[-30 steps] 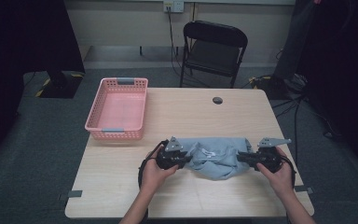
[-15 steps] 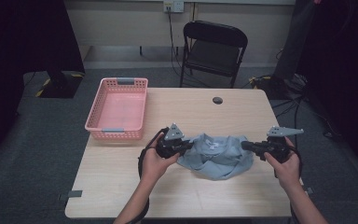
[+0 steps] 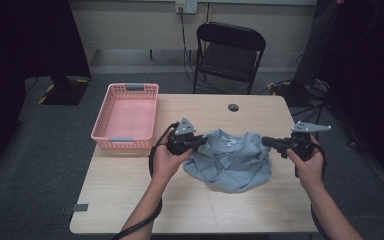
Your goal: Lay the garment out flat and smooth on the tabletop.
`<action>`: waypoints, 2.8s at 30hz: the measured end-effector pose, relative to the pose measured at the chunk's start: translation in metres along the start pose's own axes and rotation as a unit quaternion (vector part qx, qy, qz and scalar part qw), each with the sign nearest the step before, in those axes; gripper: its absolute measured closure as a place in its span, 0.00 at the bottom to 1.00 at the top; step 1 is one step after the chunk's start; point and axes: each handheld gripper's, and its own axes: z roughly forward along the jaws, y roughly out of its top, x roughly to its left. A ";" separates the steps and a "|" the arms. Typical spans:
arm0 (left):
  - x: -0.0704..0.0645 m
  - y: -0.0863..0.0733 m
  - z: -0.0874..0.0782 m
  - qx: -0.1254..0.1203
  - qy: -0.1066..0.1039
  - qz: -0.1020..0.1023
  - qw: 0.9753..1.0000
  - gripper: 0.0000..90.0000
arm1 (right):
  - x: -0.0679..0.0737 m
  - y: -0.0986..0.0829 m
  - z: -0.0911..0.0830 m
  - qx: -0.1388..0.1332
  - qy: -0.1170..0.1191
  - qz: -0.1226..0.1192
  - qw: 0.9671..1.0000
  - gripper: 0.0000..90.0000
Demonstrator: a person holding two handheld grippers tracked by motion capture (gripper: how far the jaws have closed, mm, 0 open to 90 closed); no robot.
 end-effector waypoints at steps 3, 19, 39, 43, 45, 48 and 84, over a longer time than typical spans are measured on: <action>0.005 0.005 0.002 0.000 0.006 0.003 1.000 0.95 | -0.005 0.004 0.002 -0.008 0.001 0.005 1.000 0.98; 0.033 0.018 0.026 -0.003 0.024 -0.012 1.000 0.95 | -0.028 0.025 0.029 -0.018 -0.013 0.021 1.000 0.98; 0.060 0.012 0.052 -0.016 0.110 -0.037 0.993 0.24 | -0.046 0.056 0.073 -0.044 -0.095 0.037 0.994 0.27; 0.048 0.005 0.049 -0.009 0.099 -0.039 0.994 0.20 | -0.034 0.042 0.067 -0.023 -0.092 0.020 0.995 0.21; 0.042 0.002 0.046 -0.008 0.097 -0.038 0.995 0.20 | -0.028 0.036 0.064 -0.015 -0.092 0.014 0.996 0.19; 0.034 -0.004 0.043 -0.002 0.093 -0.039 0.995 0.19 | -0.019 0.027 0.060 -0.008 -0.090 0.011 0.996 0.17; -0.016 -0.096 0.014 0.050 0.023 -0.028 0.998 0.18 | 0.021 -0.072 0.019 0.044 -0.073 -0.034 0.996 0.13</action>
